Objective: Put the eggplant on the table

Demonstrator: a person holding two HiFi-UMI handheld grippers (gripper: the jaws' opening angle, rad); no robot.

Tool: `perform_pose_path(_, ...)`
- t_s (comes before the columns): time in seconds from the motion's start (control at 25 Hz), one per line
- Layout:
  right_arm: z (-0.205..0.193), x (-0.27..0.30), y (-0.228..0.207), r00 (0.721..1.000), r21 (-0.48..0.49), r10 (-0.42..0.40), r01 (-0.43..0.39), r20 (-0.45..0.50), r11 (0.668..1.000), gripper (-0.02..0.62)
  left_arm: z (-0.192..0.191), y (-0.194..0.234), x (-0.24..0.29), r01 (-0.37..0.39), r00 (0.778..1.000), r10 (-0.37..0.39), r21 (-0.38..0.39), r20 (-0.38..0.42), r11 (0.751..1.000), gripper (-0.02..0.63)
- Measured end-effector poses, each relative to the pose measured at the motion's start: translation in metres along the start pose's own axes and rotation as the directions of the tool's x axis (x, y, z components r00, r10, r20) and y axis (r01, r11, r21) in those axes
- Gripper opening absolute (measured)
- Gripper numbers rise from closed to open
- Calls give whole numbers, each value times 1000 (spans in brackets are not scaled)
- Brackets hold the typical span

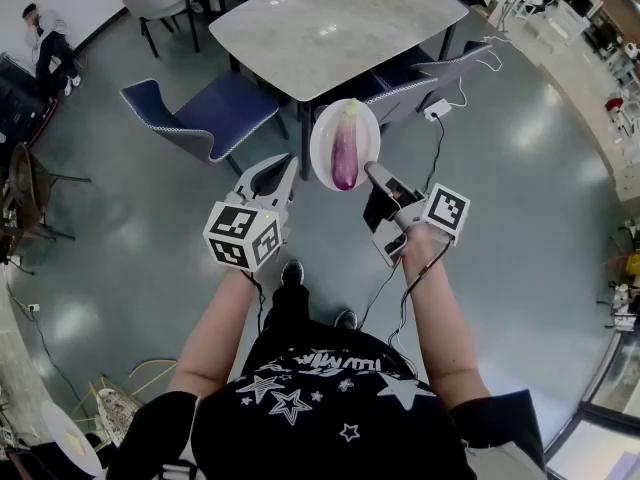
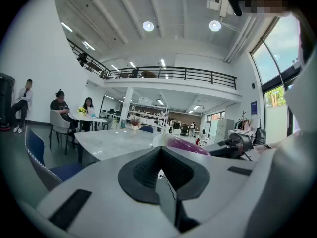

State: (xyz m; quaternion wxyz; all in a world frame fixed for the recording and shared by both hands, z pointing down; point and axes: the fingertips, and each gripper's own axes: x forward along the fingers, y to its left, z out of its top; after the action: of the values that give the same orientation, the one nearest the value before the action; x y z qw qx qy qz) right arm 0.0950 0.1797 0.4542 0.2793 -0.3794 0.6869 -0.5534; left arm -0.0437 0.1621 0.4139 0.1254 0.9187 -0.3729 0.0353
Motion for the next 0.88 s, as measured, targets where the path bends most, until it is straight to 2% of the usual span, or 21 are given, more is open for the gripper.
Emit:
perform_pose_path(0.12,-5,-6,-2,1000,4,-6,6,-13,1000,21,-6,-4,-4,-16,1000,16,6,-8,1000,8)
perform_pose_path(0.44,-29,-58,1,998,13,30,-29,-58,999,21,-25,-58,-35,-53,998,53,3,24,999,8)
perform_pose_path(0.88,-35,-67,9,994,-2,38,-39,-104,999,21,-24,-70,-42,-81,996,82,-9,46,997,8)
